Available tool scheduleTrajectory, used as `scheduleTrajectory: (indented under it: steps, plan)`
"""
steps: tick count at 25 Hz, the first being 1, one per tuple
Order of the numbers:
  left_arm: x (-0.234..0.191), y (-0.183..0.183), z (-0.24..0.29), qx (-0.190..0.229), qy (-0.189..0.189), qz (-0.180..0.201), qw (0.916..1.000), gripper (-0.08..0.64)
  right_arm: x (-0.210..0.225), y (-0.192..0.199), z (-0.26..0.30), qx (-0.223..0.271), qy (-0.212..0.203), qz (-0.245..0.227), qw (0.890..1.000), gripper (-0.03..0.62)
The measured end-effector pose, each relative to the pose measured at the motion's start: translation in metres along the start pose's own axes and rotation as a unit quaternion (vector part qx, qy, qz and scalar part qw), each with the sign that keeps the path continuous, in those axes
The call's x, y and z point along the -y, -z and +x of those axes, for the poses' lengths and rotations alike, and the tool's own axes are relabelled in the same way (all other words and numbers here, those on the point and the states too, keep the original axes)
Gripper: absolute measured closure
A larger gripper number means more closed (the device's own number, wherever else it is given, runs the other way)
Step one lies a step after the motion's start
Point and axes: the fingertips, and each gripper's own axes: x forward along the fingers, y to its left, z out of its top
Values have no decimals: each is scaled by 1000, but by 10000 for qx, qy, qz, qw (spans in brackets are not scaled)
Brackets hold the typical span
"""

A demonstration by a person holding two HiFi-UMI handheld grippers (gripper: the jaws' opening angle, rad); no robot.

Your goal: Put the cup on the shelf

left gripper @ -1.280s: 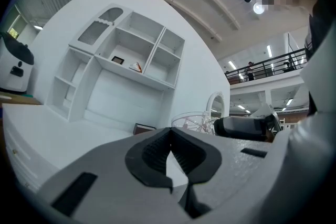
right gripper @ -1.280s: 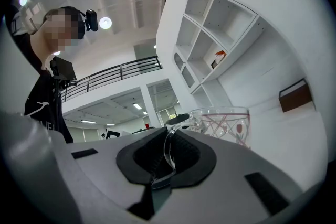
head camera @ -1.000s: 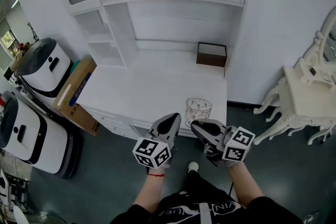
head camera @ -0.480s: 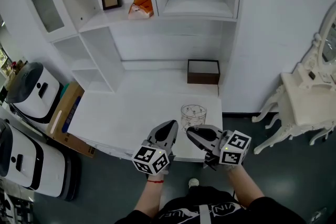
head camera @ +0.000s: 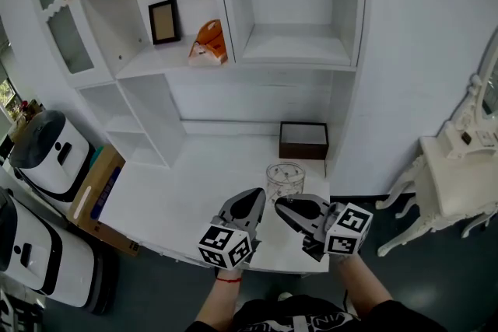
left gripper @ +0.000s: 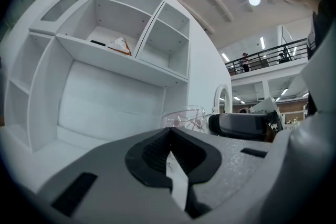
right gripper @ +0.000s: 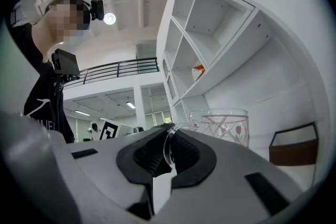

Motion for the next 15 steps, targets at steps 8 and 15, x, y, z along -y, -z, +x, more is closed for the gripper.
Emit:
scheduleTrajectory:
  steps: [8,15]
  plan:
    - [-11,-75,31,179,75,281,9994,554,13,-77,27,202,-63,-562,9982,572]
    - [-15,-145,66,477,286,597,9967,554,27,-143,42,429,260,-1080,9929,573]
